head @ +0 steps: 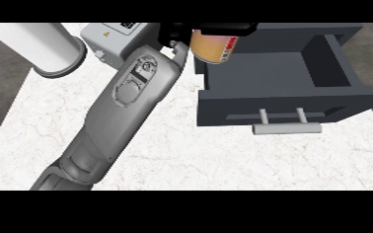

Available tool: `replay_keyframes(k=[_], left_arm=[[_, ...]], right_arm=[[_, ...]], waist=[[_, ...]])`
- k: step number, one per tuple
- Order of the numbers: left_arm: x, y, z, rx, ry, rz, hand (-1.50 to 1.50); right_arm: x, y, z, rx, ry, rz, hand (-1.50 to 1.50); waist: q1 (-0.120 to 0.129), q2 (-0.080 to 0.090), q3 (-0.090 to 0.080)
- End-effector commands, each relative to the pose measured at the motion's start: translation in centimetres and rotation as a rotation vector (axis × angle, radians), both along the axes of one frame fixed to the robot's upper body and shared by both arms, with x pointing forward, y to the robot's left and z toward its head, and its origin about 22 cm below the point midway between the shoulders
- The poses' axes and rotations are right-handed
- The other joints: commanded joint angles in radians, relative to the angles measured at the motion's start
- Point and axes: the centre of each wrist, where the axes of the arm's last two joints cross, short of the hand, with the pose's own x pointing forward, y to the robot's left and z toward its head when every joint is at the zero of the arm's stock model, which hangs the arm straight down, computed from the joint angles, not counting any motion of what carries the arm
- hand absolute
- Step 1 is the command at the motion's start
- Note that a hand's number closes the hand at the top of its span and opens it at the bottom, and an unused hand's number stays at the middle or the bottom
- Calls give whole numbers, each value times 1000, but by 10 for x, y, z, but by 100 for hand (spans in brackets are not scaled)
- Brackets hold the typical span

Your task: Pick up the can, place it into the drawer and close the drawer

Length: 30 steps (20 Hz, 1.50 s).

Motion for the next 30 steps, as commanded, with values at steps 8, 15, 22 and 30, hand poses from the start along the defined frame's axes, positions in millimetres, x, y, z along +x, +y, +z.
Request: replay_keyframes(k=[8, 15, 22, 30], left_arm=[[23, -37, 27, 53, 20, 10, 150], [29, -48, 24, 94, 28, 39, 150], [32, -50, 9, 115, 64, 58, 150], [35, -50, -3, 166, -8, 114, 150]], right_arm=[[2, 10, -8, -10, 3, 8, -150], [12, 21, -5, -4, -16, 34, -150], [25, -4, -7, 9, -32, 36, -150], [35, 16, 4, 3, -6, 35, -150]], waist=[[-23, 6, 1], [-37, 9, 1], [-55, 13, 3], [-64, 19, 2]])
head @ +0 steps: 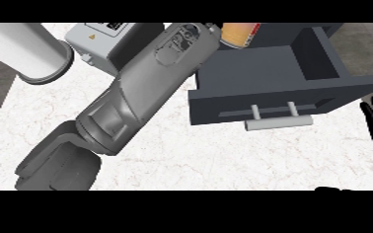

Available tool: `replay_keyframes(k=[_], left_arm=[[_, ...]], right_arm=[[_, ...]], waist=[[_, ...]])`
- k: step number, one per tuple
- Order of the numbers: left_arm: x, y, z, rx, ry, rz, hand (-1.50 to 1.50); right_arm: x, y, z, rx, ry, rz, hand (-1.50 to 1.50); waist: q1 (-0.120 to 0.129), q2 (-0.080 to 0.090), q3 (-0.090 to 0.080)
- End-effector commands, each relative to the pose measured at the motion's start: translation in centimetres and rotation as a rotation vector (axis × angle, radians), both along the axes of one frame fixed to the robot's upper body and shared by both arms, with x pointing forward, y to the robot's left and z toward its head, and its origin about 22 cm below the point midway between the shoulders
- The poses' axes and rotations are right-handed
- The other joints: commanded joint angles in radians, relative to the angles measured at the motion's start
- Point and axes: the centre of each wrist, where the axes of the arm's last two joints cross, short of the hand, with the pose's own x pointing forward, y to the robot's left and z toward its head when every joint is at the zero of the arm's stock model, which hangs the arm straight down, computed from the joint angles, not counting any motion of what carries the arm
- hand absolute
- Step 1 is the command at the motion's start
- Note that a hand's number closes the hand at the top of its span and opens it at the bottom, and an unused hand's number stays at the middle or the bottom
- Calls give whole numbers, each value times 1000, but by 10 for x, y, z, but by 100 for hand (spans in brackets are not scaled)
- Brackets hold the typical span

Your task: Pick up the can, place it into the drawer and close the drawer

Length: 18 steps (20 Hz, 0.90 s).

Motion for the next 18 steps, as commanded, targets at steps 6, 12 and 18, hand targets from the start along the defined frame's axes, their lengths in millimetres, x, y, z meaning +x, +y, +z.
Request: replay_keyframes(k=[6, 12, 18], left_arm=[[3, 2, -18, 72, -13, 50, 150], [8, 12, -34, 112, -48, 70, 150], [9, 16, -45, 110, -21, 132, -150]], right_arm=[[13, 5, 0, -5, -8, 18, -150], [8, 3, 9, -16, -29, 15, -150], [9, -1, 9, -29, -30, 33, -150]], waist=[[-22, 6, 1], [-36, 12, 1], [-54, 14, 1]])
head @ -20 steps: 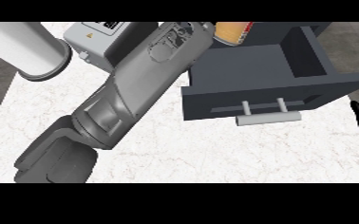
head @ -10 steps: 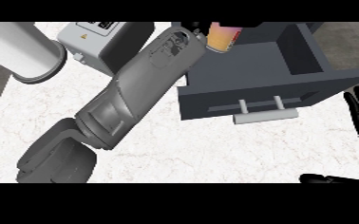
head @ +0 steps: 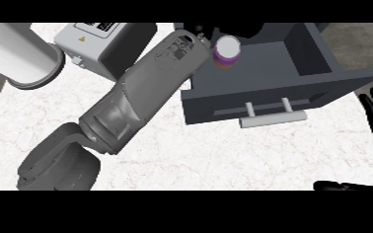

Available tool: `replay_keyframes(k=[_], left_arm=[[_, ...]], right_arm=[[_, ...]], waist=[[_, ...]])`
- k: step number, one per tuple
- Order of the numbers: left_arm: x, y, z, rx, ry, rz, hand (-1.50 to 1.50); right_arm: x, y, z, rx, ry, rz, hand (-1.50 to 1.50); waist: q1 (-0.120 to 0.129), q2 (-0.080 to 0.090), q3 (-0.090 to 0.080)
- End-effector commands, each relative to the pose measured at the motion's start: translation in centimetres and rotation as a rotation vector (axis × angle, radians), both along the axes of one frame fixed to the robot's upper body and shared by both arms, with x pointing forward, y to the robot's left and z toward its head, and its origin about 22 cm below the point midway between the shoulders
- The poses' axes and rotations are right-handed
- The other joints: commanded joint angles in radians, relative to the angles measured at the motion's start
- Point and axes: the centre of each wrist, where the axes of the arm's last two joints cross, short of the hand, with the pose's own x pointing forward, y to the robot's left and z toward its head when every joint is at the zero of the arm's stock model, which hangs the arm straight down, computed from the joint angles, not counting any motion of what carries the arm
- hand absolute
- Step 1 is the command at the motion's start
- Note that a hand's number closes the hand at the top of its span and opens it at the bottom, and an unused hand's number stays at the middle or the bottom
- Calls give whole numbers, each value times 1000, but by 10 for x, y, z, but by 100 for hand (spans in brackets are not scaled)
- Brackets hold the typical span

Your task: Pick up the can, place it into the drawer and close the drawer

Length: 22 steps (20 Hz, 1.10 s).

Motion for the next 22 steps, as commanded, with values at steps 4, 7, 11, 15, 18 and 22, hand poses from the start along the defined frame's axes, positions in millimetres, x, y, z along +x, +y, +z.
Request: replay_keyframes(k=[4, 7, 11, 15, 18, 22], left_arm=[[-3, 3, -17, -11, -6, 67, -150], [2, 9, -18, -18, -10, 71, -150], [0, 3, -7, -47, -11, 81, -150], [-1, 7, -20, -79, 8, 93, -150], [-6, 5, -26, -100, 18, 91, -150], [-5, -4, -2, -164, 14, 46, -150]], right_arm=[[3, 2, 1, -12, -6, 12, -150], [5, 0, 5, -6, -14, 5, -150], [5, -1, 9, -48, -37, 16, -150], [4, 0, 25, -210, -111, -18, -150], [2, 2, 29, -306, -142, -3, -150], [4, 8, 32, -416, -167, -37, -150]], waist=[[-9, -2, 0], [-2, 3, -1], [-5, 1, 0], [-9, 6, -1], [-9, 2, -1], [36, -7, -2]])
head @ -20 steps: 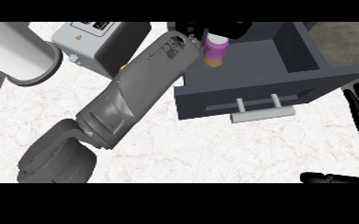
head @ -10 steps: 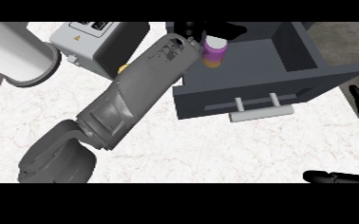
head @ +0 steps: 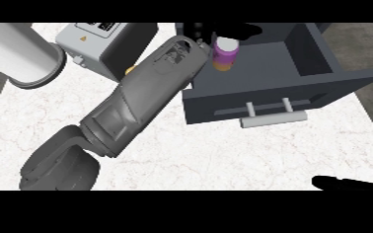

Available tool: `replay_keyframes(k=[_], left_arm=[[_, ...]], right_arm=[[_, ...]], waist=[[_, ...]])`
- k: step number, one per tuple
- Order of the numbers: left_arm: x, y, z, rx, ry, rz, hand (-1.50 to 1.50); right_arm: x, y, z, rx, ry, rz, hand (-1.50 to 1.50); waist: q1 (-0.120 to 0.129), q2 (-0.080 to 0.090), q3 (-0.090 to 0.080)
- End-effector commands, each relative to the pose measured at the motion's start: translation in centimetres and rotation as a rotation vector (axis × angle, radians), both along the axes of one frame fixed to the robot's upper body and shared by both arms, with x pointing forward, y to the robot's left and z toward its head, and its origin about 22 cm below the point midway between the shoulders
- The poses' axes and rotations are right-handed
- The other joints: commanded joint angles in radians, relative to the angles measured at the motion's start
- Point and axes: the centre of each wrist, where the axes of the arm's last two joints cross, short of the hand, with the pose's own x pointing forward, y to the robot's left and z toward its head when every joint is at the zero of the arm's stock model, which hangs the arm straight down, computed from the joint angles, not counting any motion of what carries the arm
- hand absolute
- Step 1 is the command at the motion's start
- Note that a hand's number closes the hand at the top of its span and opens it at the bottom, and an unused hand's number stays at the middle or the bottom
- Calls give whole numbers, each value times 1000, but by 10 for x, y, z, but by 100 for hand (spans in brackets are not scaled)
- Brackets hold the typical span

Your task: Pick up the can, place it into the drawer and close the drawer

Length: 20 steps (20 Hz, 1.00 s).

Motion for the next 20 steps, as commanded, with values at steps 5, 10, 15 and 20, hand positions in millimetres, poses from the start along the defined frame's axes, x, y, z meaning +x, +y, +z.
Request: replay_keyframes(k=[5, 10, 15, 20], left_arm=[[-3, -7, 14, -74, -33, -27, -150], [-5, -10, 15, -83, -53, 8, -150], [-8, -15, 19, -73, -50, -17, -150], [-14, -24, 32, -88, -40, -24, -150]], right_arm=[[11, 21, 0, -229, -60, -28, -150], [24, 35, 8, -435, -75, -49, -150], [43, 50, -24, -623, -46, -99, -150], [66, 56, -38, -771, 21, -128, -150]], waist=[[50, -8, 0], [52, -8, -1], [94, -19, -1], [127, -30, -1]])
